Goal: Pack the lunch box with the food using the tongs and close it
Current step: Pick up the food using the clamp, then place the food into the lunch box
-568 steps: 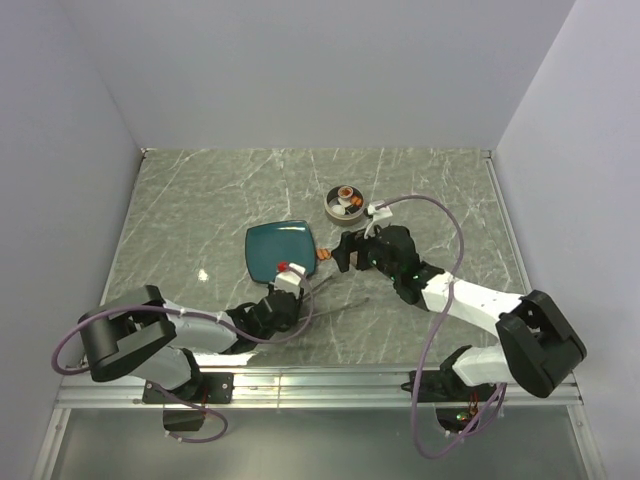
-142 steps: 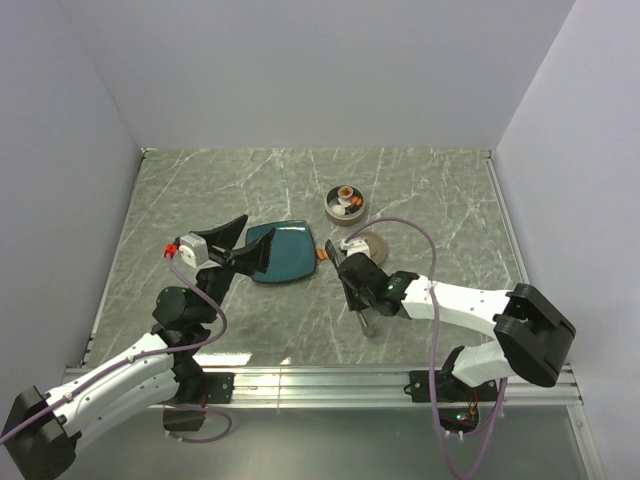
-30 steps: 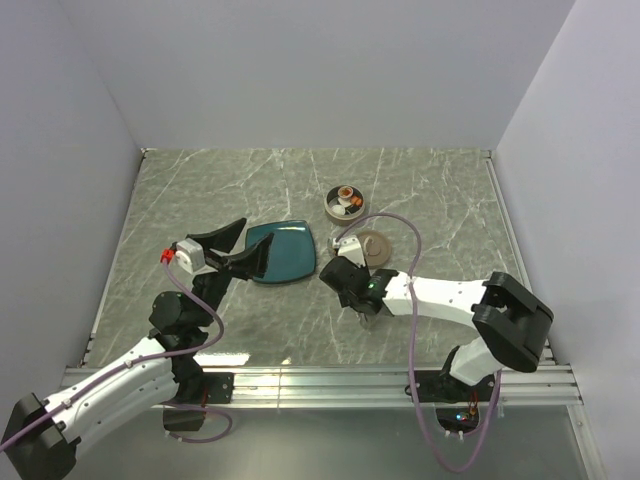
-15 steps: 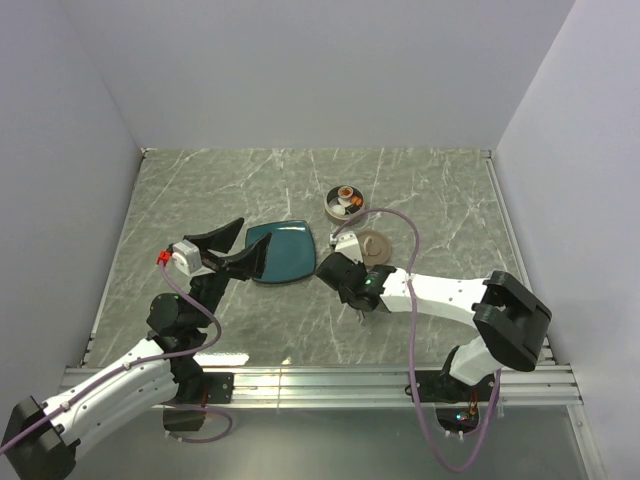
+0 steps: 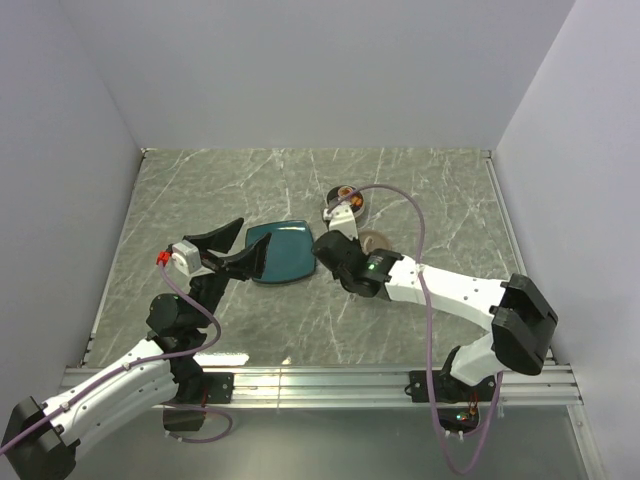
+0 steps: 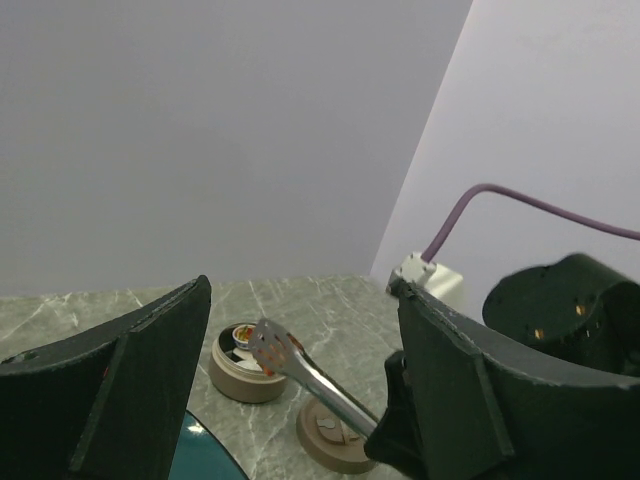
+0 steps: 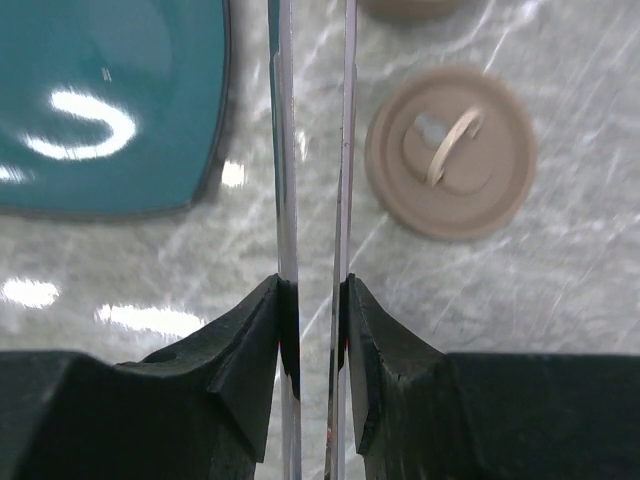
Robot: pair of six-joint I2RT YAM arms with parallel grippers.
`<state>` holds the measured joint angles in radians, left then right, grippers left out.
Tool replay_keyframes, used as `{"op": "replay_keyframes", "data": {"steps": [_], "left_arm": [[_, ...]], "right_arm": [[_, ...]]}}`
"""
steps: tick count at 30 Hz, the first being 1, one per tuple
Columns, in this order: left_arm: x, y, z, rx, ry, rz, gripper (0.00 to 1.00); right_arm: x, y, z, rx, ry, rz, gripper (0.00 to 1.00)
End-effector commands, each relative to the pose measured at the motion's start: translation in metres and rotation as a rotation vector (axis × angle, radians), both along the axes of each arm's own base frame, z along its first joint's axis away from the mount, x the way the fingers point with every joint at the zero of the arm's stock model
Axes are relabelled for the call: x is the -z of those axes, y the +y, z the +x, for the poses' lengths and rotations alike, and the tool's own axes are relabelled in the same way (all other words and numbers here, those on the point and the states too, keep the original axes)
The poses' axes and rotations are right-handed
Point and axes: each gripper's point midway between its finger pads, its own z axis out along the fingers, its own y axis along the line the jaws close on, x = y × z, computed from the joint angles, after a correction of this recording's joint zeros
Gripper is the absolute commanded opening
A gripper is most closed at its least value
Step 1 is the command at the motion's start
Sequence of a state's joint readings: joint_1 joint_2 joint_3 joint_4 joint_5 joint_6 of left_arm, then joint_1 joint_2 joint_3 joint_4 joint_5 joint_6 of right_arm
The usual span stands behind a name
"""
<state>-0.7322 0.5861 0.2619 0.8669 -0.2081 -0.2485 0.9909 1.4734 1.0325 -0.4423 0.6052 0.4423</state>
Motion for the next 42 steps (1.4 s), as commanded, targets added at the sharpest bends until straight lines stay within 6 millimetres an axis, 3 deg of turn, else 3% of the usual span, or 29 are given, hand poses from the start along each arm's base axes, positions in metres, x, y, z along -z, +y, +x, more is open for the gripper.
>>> {"op": "replay_keyframes", "data": {"steps": [1,8,15,34,42], "left_arm": [[-0.003,0.005,0.001,-0.023,-0.011,-0.011,0.82],[0.0,0.009,0.003,-0.048,-0.004,-0.005,0.82],[0.002,0.01,0.006,-0.062,0.002,0.003,0.82],[0.006,0.009,0.011,-0.081,0.015,0.018,0.82],[0.007,0.009,0.012,-0.082,0.016,0.021,0.82]], "right_arm": [[-0.048,-0.003,0.031,0.05,-0.125,0.051,0.31],[-0.053,-0.014,0.069,0.073,-0.129,0.066,0.31],[-0.033,-0.023,0.087,0.086,-0.088,0.054,0.31],[0.002,-0.034,0.101,0.106,-0.023,0.022,0.32],[0.002,-0.036,0.1,0.111,-0.024,0.025,0.43]]}}
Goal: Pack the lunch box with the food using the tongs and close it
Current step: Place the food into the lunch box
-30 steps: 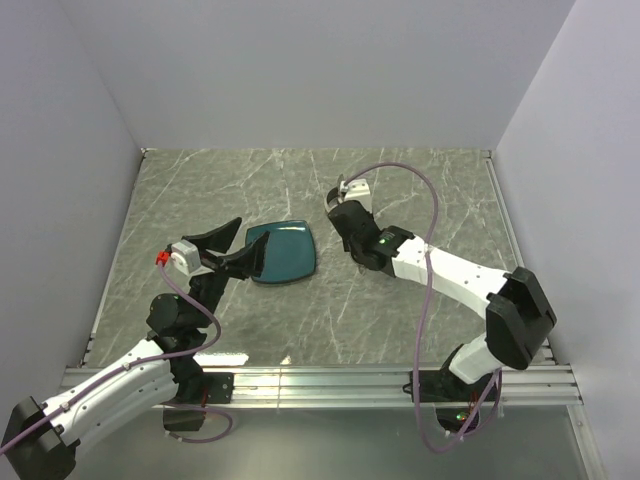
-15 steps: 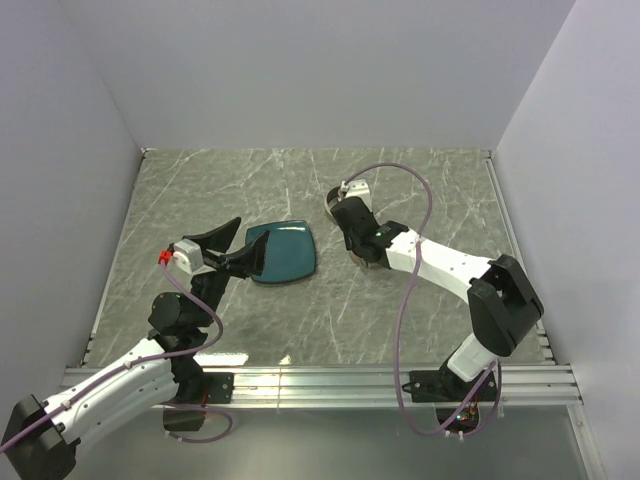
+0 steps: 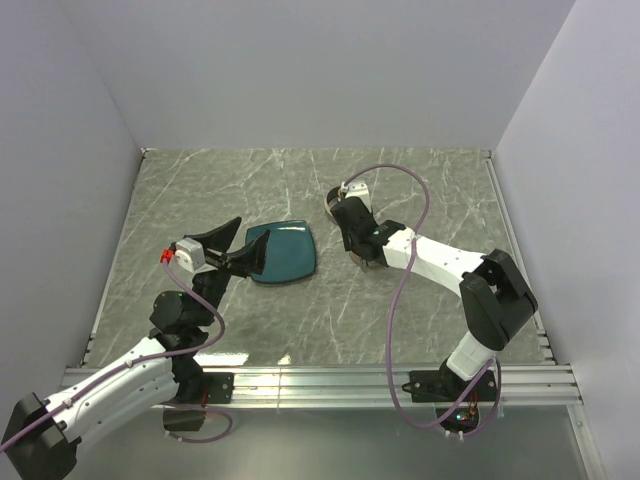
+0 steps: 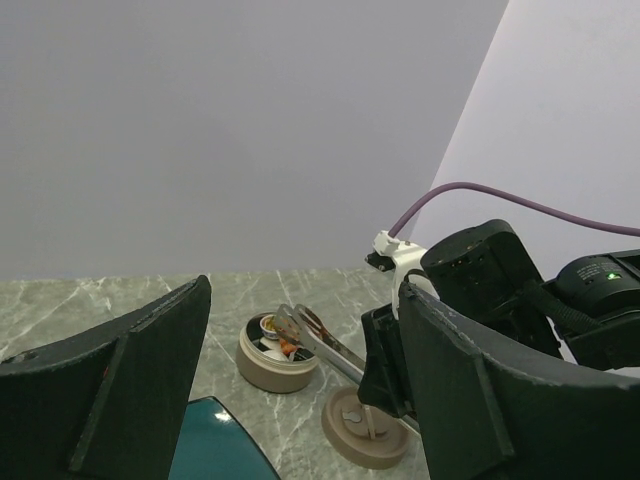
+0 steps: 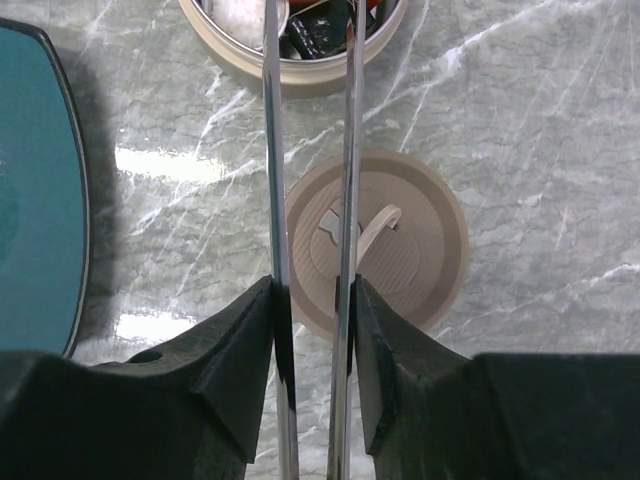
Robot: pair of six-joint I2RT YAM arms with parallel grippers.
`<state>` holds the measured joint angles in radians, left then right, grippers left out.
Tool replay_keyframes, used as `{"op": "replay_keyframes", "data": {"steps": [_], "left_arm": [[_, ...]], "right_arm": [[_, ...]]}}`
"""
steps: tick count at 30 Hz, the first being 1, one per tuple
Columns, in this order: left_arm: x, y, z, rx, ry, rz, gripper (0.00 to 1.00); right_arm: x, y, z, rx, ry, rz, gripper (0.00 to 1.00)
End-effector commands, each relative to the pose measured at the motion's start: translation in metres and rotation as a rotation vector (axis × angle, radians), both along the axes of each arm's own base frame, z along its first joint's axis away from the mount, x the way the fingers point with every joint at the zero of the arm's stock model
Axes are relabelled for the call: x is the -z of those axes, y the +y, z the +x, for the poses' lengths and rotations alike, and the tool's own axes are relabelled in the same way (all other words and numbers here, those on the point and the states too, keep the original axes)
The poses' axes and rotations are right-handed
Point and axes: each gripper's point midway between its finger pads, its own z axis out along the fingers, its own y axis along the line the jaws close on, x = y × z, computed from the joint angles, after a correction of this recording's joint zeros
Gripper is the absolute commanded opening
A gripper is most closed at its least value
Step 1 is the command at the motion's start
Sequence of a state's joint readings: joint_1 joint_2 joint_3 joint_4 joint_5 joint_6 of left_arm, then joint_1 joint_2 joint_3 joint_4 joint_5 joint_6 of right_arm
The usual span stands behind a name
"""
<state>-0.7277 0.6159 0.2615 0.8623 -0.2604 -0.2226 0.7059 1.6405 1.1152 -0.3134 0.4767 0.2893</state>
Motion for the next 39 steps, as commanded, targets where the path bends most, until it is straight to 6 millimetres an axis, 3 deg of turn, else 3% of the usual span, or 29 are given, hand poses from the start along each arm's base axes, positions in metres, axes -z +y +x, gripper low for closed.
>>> {"op": "replay_keyframes", "data": {"steps": [1,11,28,35,39], "left_arm": [[-0.004,0.004,0.001,-0.018,-0.017,-0.002,0.82],[-0.003,0.004,0.001,-0.02,-0.016,-0.001,0.82],[-0.003,0.004,0.001,-0.018,-0.014,0.001,0.82],[-0.004,0.003,0.001,-0.017,-0.014,0.0,0.82],[-0.003,0.002,0.002,-0.015,-0.012,0.004,0.82]], "right_arm": [[-0.019,0.004,0.012,0.007,-0.063,0.037,0.44],[-0.022,0.003,0.014,0.016,-0.073,0.038,0.47],[-0.061,-0.011,0.006,0.051,-0.174,0.097,0.47],[-0.071,-0.028,-0.002,0.093,-0.201,0.089,0.48],[-0.061,-0.046,-0.009,0.138,-0.185,0.078,0.48]]}}
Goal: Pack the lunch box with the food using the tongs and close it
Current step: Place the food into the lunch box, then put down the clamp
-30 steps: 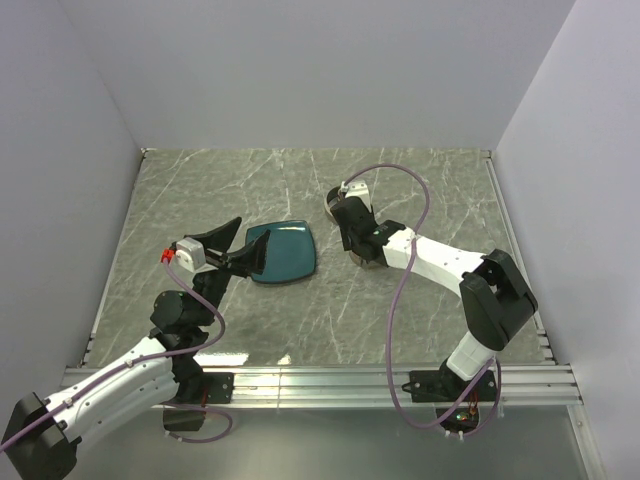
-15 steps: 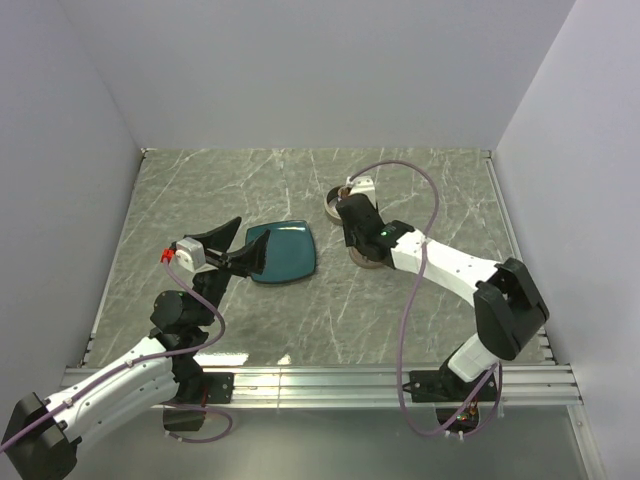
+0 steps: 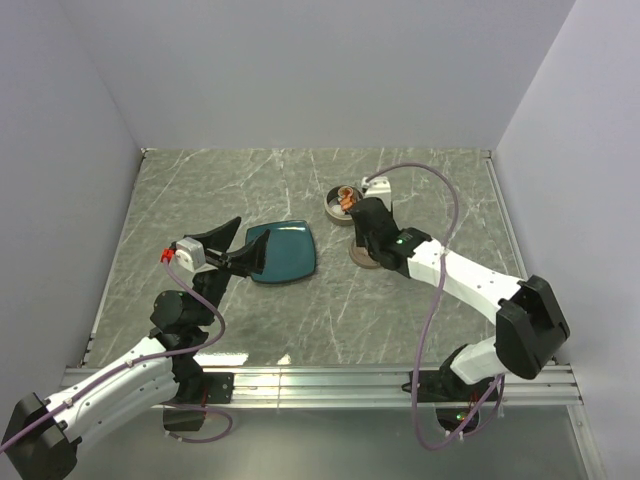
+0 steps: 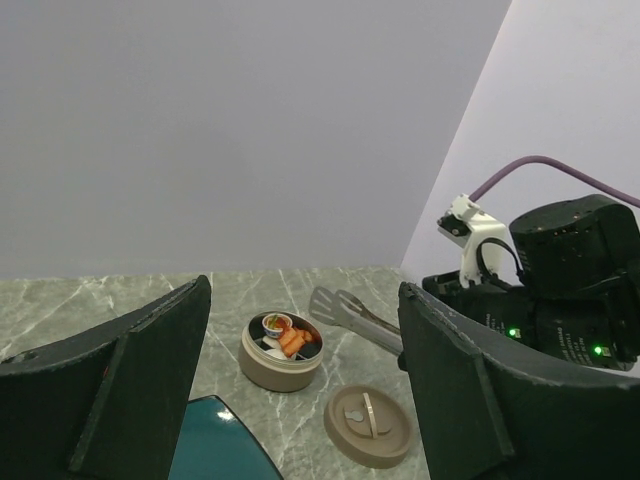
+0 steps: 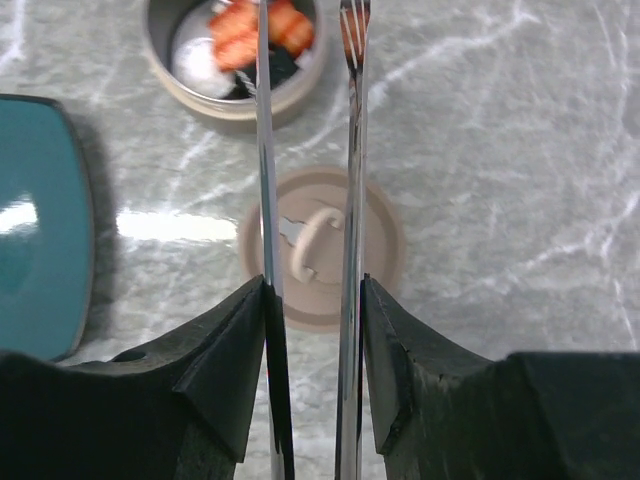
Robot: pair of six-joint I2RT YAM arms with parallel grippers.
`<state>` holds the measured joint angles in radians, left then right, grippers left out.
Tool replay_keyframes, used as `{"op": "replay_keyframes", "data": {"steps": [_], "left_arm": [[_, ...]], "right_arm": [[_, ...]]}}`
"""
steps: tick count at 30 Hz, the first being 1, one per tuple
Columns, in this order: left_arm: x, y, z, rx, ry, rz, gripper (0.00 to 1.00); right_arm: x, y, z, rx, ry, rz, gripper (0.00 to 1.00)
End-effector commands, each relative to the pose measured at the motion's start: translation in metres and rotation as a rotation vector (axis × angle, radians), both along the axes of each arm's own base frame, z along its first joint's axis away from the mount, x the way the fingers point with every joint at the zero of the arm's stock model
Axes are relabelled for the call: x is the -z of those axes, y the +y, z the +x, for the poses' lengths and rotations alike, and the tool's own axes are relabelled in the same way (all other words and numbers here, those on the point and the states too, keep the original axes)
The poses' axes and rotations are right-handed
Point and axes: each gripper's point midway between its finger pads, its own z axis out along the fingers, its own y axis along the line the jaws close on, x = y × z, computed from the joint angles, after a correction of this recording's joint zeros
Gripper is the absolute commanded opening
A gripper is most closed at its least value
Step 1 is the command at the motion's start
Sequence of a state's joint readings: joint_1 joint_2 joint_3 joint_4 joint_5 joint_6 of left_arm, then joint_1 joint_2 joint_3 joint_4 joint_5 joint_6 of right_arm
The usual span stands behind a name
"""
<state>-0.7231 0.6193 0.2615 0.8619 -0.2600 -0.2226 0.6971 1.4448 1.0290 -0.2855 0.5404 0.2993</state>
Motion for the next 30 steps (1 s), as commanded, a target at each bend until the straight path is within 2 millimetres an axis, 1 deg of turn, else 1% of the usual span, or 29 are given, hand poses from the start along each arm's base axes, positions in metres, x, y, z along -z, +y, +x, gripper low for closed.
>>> {"op": "replay_keyframes", "data": {"steps": [1,2,3,5,6,8,9,12,13,15,17,19,20,22,24,26,30], "left_arm": [[-0.005,0.002,0.001,-0.01,-0.014,-0.002,0.82],[-0.006,0.002,0.001,-0.008,-0.017,-0.002,0.82],[-0.005,0.001,0.001,-0.007,-0.015,-0.002,0.82],[-0.005,0.001,0.0,-0.002,-0.016,-0.004,0.82],[-0.006,0.001,0.0,0.0,-0.017,-0.005,0.82],[-0.005,0.0,0.0,0.003,-0.014,-0.004,0.82],[-0.006,0.0,0.0,0.004,-0.018,-0.006,0.82],[-0.006,-0.001,0.0,0.01,-0.017,-0.006,0.82],[-0.006,-0.001,0.0,0.01,-0.017,-0.006,0.82],[-0.005,-0.002,0.0,0.014,-0.015,-0.005,0.82],[-0.006,-0.001,0.0,0.012,-0.017,-0.007,0.82],[-0.006,0.0,-0.001,0.009,-0.018,-0.008,0.82],[-0.007,0.0,-0.001,0.009,-0.019,-0.009,0.82],[-0.007,0.001,-0.001,0.007,-0.02,-0.009,0.82],[-0.006,0.001,-0.001,0.005,-0.019,-0.007,0.82],[-0.007,0.003,-0.001,0.0,-0.02,-0.009,0.82],[-0.007,0.004,-0.002,-0.002,-0.023,-0.012,0.82]], "right_arm": [[-0.011,-0.025,-0.001,0.093,-0.043,0.026,0.49],[-0.008,-0.031,-0.003,0.107,-0.038,0.026,0.49],[-0.001,-0.042,-0.004,0.133,-0.024,0.026,0.49],[0.002,-0.05,-0.007,0.149,-0.018,0.04,0.49],[0.009,-0.061,-0.008,0.173,-0.008,0.036,0.49],[0.012,-0.068,-0.009,0.182,-0.002,0.053,0.49],[0.017,-0.076,-0.01,0.198,0.009,0.051,0.49],[0.025,-0.082,-0.011,0.201,0.034,0.062,0.5],[0.027,-0.087,-0.009,0.212,0.038,0.064,0.5],[0.034,-0.088,-0.007,0.209,0.059,0.066,0.5],[0.042,-0.093,-0.004,0.22,0.081,0.061,0.5],[0.045,-0.093,0.0,0.215,0.097,0.068,0.5],[0.051,-0.097,0.002,0.222,0.113,0.067,0.5],[0.054,-0.095,0.006,0.211,0.132,0.069,0.5],[0.061,-0.1,0.009,0.226,0.162,0.057,0.5],[0.07,-0.104,0.008,0.242,0.198,0.042,0.5],[0.078,-0.116,0.008,0.283,0.232,0.036,0.51]]}}
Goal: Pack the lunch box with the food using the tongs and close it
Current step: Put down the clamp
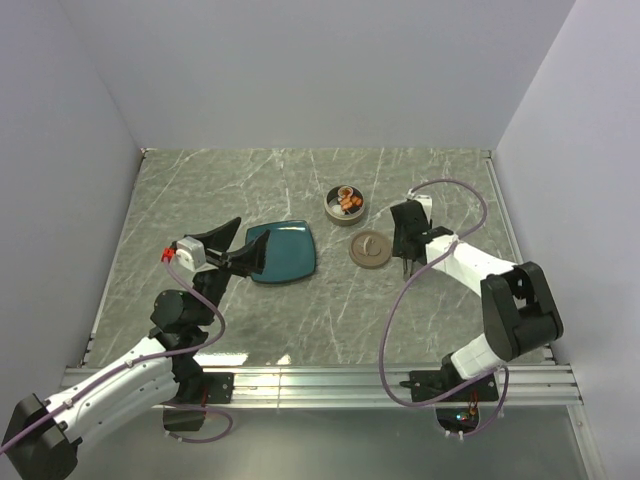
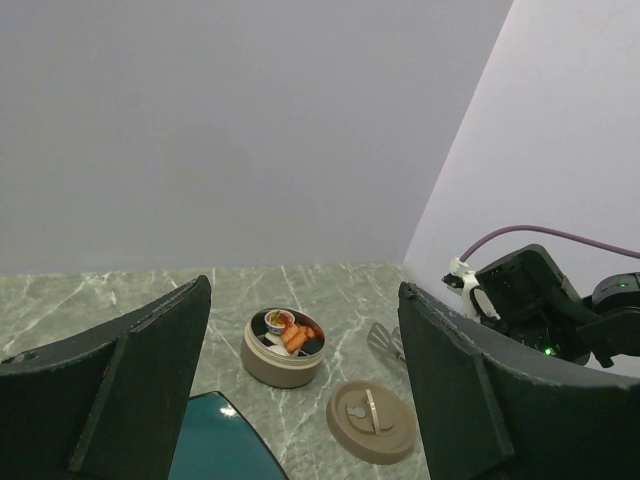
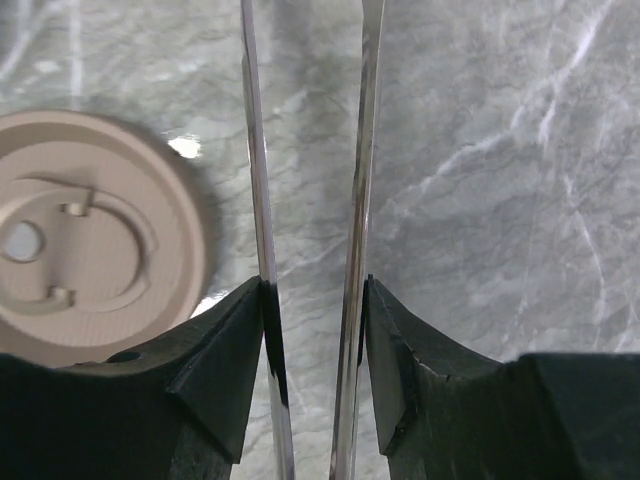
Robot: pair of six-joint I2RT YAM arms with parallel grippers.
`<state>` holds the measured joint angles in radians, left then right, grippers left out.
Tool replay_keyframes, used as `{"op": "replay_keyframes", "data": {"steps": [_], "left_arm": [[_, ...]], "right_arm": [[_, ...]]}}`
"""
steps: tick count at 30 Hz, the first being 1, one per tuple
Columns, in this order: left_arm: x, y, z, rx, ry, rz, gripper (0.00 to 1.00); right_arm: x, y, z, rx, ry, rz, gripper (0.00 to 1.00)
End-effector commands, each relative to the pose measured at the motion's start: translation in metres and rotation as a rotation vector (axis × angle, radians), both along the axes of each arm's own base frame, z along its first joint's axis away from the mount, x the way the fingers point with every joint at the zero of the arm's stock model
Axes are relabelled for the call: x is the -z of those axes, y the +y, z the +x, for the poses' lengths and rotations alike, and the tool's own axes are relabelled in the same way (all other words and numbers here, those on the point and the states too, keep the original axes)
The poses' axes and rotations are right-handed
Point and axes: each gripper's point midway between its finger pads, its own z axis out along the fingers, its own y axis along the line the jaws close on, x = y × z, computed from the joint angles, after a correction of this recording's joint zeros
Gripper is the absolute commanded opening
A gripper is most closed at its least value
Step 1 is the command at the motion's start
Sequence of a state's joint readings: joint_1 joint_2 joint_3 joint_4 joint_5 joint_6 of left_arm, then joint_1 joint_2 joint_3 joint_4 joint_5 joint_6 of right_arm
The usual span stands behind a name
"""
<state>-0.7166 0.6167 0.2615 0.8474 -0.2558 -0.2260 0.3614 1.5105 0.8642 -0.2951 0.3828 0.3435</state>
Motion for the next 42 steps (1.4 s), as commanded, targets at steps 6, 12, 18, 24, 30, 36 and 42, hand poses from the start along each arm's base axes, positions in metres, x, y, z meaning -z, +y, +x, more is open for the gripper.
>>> {"op": "replay_keyframes", "data": {"steps": [6,12,18,24,30,36,42], "left_arm": [[-0.009,0.003,-0.003,-0.001,-0.03,-0.015,0.82],[-0.008,0.003,-0.001,-0.007,-0.026,-0.009,0.82],[-0.007,0.003,0.001,-0.015,-0.023,-0.004,0.82],[-0.007,0.001,0.001,-0.006,-0.026,0.002,0.82],[-0.007,0.003,0.001,-0.013,-0.027,0.002,0.82],[-0.007,0.002,0.0,-0.006,-0.03,0.007,0.82],[-0.006,0.003,0.002,-0.019,-0.02,0.014,0.82]], "right_arm": [[0.001,-0.005,0.019,0.038,0.039,-0.018,0.52],[0.01,-0.007,0.028,0.055,0.076,-0.056,0.52],[0.02,-0.006,0.031,0.055,0.112,-0.07,0.55],[0.019,-0.008,0.029,0.068,0.112,-0.07,0.65],[0.008,-0.007,0.026,0.065,0.074,-0.044,0.7],[-0.01,-0.011,0.019,0.081,0.011,-0.026,0.75],[-0.05,-0.009,0.01,0.084,-0.141,0.008,0.84]]}}
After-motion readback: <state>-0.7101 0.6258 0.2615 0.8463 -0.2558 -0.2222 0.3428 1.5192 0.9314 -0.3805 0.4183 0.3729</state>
